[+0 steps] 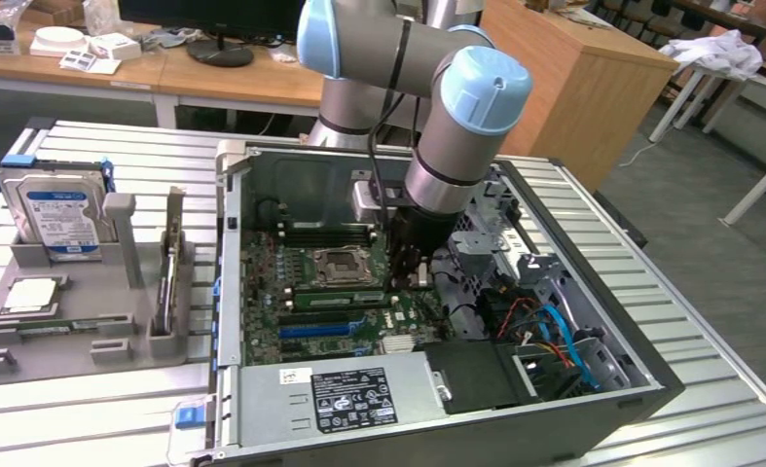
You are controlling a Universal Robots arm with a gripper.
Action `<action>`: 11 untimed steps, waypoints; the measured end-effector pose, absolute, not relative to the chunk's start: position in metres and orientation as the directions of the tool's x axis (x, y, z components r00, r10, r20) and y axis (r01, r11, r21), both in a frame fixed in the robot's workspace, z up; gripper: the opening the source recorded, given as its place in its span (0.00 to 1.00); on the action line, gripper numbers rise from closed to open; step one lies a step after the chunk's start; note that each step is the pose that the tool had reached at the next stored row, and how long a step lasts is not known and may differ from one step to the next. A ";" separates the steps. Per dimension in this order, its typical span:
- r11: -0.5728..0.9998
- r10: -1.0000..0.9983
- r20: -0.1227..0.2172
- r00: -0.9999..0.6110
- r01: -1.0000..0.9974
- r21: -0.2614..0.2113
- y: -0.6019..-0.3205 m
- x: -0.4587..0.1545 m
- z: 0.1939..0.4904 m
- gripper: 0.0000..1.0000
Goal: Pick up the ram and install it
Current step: 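Press down the ram until it locks into place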
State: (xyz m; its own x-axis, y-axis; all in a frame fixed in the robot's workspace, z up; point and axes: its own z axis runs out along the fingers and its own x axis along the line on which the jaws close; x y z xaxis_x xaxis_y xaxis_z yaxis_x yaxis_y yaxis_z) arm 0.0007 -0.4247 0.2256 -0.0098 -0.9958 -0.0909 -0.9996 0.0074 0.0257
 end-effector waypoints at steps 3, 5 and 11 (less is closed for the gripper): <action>0.007 -0.996 -0.091 -0.010 -1.000 0.026 -0.425 0.001 0.226 0.11; 0.007 -0.996 -0.091 -0.010 -1.000 0.026 -0.425 0.001 0.225 0.11; 0.007 -0.996 -0.091 -0.010 -1.000 0.026 -0.425 0.001 0.224 0.11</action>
